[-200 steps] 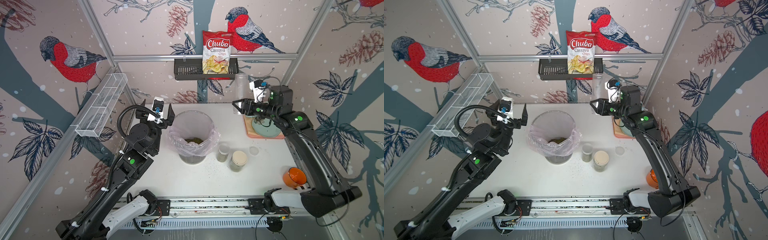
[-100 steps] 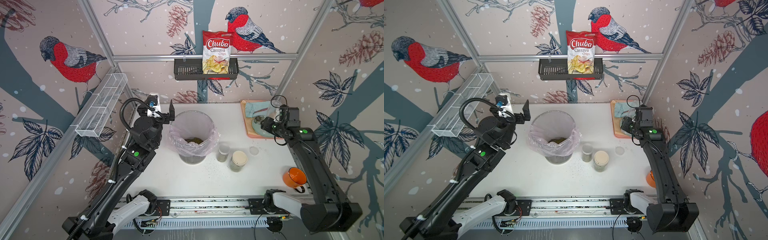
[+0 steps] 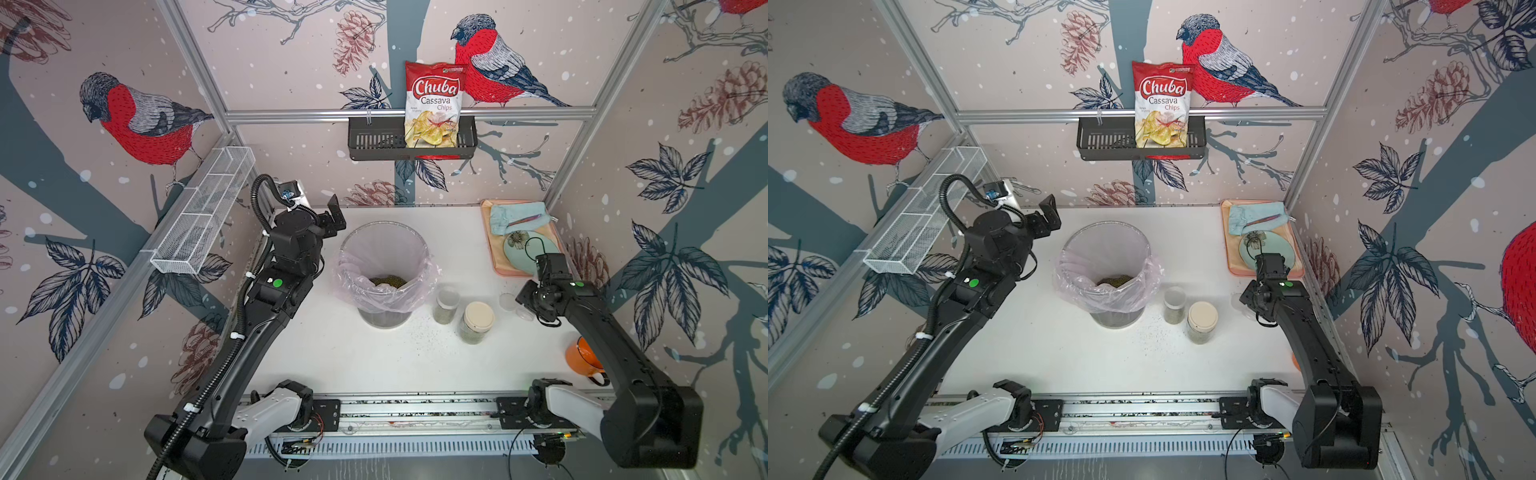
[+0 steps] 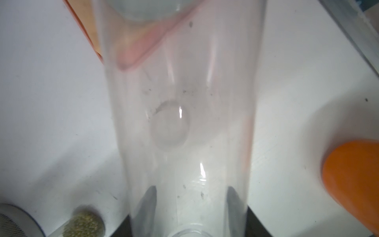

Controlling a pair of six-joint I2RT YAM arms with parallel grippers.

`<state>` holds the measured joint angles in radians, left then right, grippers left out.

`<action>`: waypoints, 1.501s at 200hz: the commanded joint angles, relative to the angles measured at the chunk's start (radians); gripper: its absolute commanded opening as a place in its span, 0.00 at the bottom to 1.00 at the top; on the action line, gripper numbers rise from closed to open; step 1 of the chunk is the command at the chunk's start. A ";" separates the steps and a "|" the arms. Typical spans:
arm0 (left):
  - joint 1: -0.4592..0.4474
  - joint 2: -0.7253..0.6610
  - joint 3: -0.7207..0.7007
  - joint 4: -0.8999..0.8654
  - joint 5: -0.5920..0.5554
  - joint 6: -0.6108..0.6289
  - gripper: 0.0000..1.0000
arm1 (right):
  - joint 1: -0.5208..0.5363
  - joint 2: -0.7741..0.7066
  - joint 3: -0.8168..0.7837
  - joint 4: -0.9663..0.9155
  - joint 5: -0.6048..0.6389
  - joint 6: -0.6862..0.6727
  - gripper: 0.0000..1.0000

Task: Empty moldy mung beans from jars
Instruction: Place the jar at the center of the board.

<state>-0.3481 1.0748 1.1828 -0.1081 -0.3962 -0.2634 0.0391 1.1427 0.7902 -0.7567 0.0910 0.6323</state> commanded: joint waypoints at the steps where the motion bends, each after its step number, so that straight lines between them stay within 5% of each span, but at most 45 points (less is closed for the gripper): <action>1: 0.011 -0.013 -0.013 0.049 0.022 -0.042 0.99 | 0.015 0.004 -0.024 0.010 0.019 0.058 0.25; 88: 0.024 -0.028 -0.042 0.065 0.065 -0.028 0.99 | 0.180 0.083 -0.074 0.008 0.078 0.232 0.26; 162: 0.028 -0.048 -0.061 0.071 0.062 -0.021 0.99 | 0.188 0.097 -0.139 0.035 0.066 0.287 0.30; 230: 0.028 -0.040 -0.060 0.066 0.045 -0.019 0.98 | 0.176 0.106 -0.163 0.041 0.077 0.299 0.60; 300: 0.029 -0.028 -0.052 0.056 0.046 -0.016 0.99 | 0.183 0.065 -0.135 -0.018 0.132 0.329 0.71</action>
<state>-0.3229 1.0420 1.1221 -0.0799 -0.3435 -0.2722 0.2173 1.2266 0.6415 -0.7277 0.1757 0.9264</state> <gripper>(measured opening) 0.986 0.698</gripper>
